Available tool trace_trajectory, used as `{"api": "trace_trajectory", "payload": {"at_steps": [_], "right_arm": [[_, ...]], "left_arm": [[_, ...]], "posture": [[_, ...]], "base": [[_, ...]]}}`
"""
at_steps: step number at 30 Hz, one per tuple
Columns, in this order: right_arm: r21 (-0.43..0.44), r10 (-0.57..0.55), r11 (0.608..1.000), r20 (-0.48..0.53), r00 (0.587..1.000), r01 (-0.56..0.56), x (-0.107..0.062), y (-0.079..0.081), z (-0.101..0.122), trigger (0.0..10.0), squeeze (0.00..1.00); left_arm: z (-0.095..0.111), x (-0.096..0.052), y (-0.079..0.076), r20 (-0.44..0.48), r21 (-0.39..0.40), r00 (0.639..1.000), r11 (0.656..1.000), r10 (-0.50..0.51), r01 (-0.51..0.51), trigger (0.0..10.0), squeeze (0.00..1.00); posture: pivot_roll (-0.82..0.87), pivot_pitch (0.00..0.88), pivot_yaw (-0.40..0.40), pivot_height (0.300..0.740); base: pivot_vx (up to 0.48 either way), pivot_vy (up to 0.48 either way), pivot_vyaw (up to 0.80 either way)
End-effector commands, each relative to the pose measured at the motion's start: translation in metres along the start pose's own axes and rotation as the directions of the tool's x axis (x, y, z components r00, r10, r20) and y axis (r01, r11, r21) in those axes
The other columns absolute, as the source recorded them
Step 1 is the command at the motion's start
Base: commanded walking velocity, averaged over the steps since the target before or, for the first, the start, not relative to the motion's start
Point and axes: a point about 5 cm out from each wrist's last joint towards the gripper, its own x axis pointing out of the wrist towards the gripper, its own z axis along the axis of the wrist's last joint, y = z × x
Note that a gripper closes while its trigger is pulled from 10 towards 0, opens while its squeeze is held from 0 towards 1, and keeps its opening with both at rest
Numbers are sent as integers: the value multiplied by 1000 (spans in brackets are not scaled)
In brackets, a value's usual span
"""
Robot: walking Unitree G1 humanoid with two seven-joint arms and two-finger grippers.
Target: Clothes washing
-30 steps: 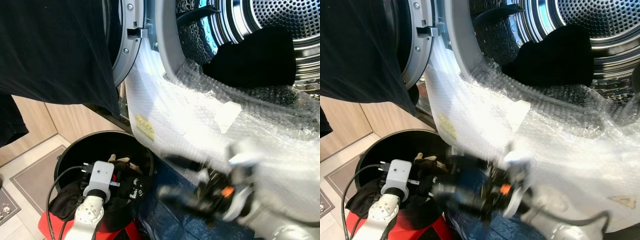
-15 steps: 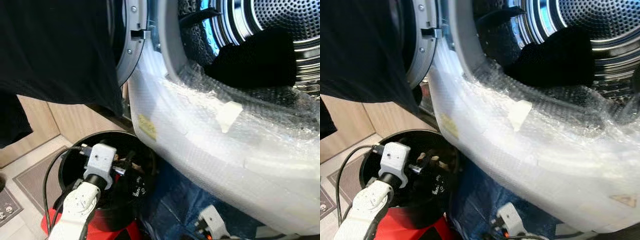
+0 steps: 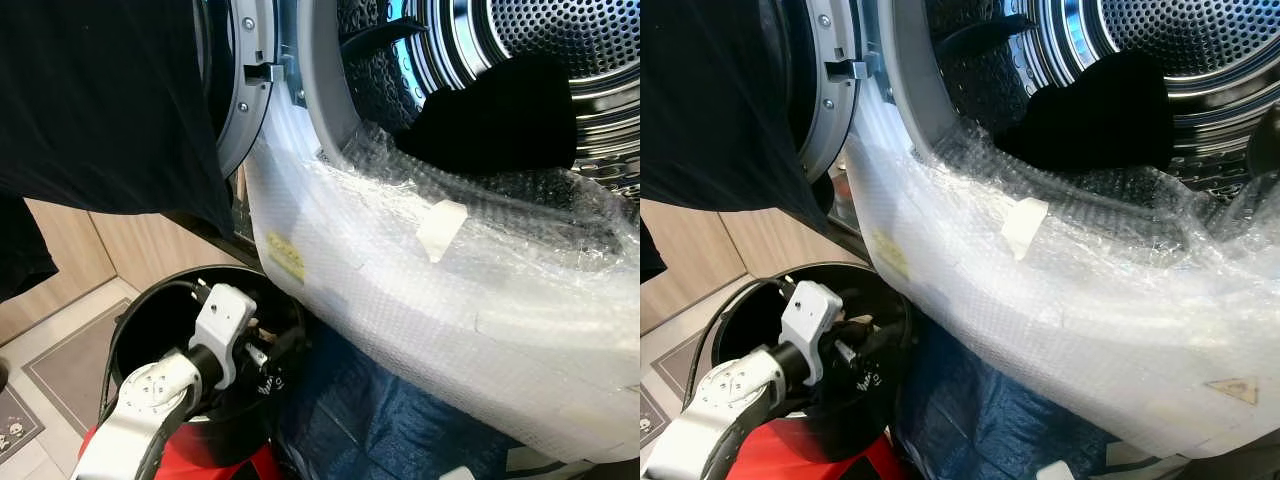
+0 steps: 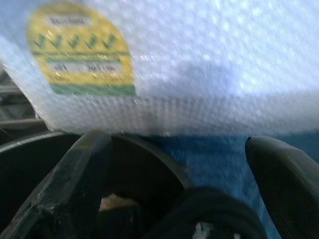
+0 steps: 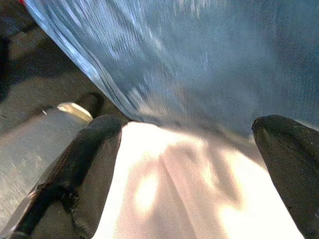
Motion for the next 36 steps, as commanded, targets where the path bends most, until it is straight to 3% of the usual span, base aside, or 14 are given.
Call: {"api": "trace_trajectory", "payload": {"at_steps": [1,5,10,15,23,24,25,27,36], "right_arm": [[3,-22,1000,-24,999,22,0,1,-7,10000,0],[4,-33,999,59,998,33,0,6,5,10000,0],[42,-37,999,45,998,35,1,7,6,10000,0],[35,-23,999,79,997,20,1,9,14,10000,0],[-5,-26,1000,61,998,27,0,7,6,10000,0],[-18,-26,999,46,999,27,0,8,4,10000,0],[-49,-33,998,12,999,34,0,7,-2,10000,0],[-16,-44,999,3,999,45,0,7,-6,10000,0],[-36,-8,999,12,1000,8,0,16,-4,10000,0]], "left_arm": [[3,-2,-4,-6,22,999,999,-34,34,10000,1000],[0,-10,-6,-75,39,994,996,-79,82,10000,1000],[-10,-15,-14,-162,95,976,982,-148,165,10000,1000],[-20,-10,-13,-203,126,971,980,-124,152,10000,1000],[-25,-5,-9,-215,127,975,988,-59,88,10000,1000],[-26,-5,-8,-220,119,974,990,-48,75,10000,443],[-27,-5,-6,-227,113,973,992,-31,58,10000,0],[-30,-8,-4,-249,83,968,996,-12,34,10000,0],[-31,-7,-11,-236,-39,969,997,-76,68,10000,0]], "posture": [[152,67,-46,740],[161,62,-44,740],[155,64,-35,740],[142,64,-36,740],[149,69,-37,740],[146,69,-38,740],[143,71,-37,740],[138,77,-37,740],[131,79,-43,740]], "base": [[0,0,0],[0,0,0],[0,0,0],[0,0,0],[0,0,0],[0,0,0],[0,0,0],[0,0,0],[0,0,0]]}}
